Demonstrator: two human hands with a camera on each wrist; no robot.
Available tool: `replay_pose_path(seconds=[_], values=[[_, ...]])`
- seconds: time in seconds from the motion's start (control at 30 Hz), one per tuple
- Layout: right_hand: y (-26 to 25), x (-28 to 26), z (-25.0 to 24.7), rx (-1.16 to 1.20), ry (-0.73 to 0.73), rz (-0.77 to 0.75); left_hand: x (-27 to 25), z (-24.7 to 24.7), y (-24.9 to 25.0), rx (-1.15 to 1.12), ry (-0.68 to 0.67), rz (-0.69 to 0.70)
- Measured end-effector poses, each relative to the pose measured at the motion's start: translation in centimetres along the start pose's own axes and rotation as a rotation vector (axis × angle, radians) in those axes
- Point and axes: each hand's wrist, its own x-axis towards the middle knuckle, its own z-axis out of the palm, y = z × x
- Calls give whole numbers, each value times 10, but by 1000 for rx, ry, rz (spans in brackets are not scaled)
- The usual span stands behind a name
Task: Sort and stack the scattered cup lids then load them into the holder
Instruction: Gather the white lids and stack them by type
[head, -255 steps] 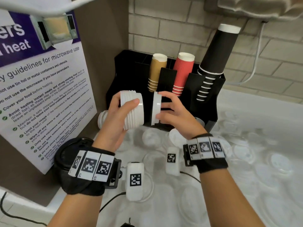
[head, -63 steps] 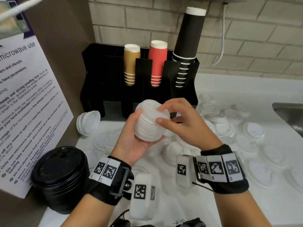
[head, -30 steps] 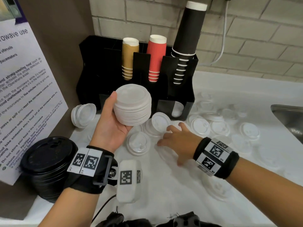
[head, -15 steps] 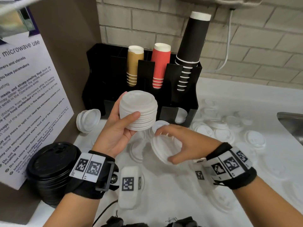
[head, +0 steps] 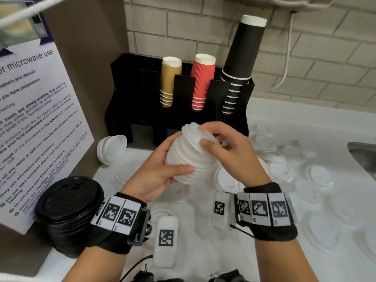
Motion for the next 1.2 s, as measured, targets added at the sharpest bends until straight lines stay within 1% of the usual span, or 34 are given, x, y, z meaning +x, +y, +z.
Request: replay_pose_path(seconds=[0.13,0.37,0.47,0.5,0.57,0.6,0.63,0.67,0.73,0.77,0.8,0.83,0.9,1.0,1.03,1.07,1.1,1.17,1.2], values=[[-1,-4,2,-59,-44,23,1,-3,-2,24,1,-12],[0,-2,7,-92,-51,-35,2,-2,1,11,20,10],[3,4,6,-87,-105,-56,3,-1,4,-53,92,30],[6,7,5,-48,-81,-21,3,-2,5,-95,139,46],[15,15,2,11,41,95,4,-5,8,-168,234,104],[21,19,0,-42,75,160,4,-7,9,-184,271,139],[29,21,-1,-168,41,228,4,-9,11,-186,298,172],[38,22,-1,-345,-66,308,4,-10,13,-187,317,201],[50,17,5,-668,-370,512,3,-10,17,-203,348,246],[53,15,10,-754,-479,589,3,-11,18,-208,358,265],[54,12,15,-791,-542,627,2,-11,19,-206,364,279],[54,11,19,-809,-575,629,1,-10,19,-199,370,288],[53,9,27,-847,-600,575,0,-10,20,-186,389,296],[49,7,29,-808,-504,447,-1,-9,20,-178,411,302],[49,6,28,-805,-494,414,-1,-9,19,-174,420,300],[48,5,28,-827,-530,406,-1,-9,19,-170,429,302],[47,4,29,-867,-600,418,-1,-8,18,-169,437,306],[49,1,30,-941,-734,479,-2,-8,18,-174,454,319],[50,1,29,-942,-754,507,-3,-7,18,-176,465,328]])
